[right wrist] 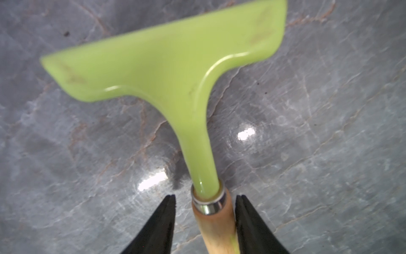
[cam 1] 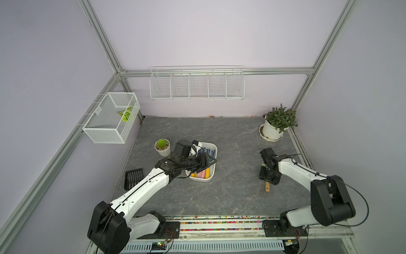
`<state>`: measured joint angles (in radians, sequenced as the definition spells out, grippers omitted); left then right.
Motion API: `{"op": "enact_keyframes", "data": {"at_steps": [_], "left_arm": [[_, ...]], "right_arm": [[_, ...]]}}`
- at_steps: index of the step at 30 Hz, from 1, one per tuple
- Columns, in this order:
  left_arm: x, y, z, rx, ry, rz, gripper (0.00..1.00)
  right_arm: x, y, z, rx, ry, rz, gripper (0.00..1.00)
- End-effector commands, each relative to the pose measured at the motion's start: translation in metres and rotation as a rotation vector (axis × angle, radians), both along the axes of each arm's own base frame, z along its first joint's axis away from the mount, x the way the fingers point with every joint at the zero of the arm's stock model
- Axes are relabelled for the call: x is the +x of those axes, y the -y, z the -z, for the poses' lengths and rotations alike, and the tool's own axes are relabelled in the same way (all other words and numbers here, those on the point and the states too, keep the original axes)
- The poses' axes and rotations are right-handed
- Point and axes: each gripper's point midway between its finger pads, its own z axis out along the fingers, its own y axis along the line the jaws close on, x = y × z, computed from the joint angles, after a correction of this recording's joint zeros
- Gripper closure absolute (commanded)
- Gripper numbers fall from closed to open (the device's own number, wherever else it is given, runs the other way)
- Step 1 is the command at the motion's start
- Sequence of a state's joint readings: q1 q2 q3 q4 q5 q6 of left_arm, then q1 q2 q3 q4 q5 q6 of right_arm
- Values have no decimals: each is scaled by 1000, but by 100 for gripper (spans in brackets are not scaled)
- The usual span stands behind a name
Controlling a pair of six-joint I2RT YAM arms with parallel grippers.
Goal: Put the rake into the storage box
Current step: Pick up the rake at the center of the board.
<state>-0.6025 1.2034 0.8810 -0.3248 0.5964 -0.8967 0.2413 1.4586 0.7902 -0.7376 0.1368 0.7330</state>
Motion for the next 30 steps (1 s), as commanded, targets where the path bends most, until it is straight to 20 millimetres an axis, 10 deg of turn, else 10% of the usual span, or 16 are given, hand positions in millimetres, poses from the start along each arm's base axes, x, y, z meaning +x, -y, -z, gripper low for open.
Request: {"op": "enact_keyframes", "data": {"at_steps": [1,13,22,30], "left_arm": [[2,3,-8,-1,24,14,38],[4,5,-11,-10,29,14,39],[9,16,-30,-71,73,50,38],[18,34,-51,-156,101,107,38]], "right_arm": [[-2,4,6,-18,-15,1,59],[5,-1,-1,15,15,-10,100],[35,-30,-71,183,211,-41,100],[69,-115,-154,676,429,-184,100]]}}
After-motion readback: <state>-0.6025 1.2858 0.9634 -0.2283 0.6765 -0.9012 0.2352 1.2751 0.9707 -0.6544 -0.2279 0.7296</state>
